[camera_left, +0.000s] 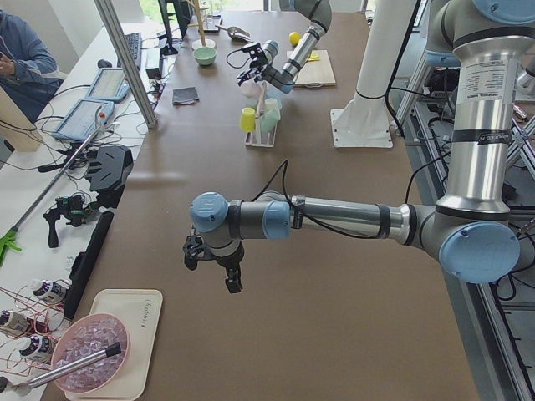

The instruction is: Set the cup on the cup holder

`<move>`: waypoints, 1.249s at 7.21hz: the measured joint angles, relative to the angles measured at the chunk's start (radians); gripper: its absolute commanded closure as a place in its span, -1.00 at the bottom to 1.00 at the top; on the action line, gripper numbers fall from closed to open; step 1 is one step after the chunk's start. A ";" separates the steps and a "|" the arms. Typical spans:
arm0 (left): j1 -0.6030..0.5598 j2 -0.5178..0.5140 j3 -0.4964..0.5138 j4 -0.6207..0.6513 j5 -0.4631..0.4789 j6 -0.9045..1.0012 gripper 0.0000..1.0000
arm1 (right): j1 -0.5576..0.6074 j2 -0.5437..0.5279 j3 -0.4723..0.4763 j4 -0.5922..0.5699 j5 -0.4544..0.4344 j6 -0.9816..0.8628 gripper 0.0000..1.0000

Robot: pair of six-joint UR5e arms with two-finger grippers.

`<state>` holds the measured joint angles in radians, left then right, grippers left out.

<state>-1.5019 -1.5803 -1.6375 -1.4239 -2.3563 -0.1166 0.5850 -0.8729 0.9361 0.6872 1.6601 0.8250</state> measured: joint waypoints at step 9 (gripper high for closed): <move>0.009 -0.013 0.010 0.027 0.078 -0.001 -0.96 | 0.238 0.023 0.092 -0.272 -0.013 0.009 -1.00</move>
<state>-1.4930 -1.5930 -1.6275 -1.3965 -2.2787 -0.1178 0.8233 -0.8504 1.0285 0.4152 1.6466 0.8341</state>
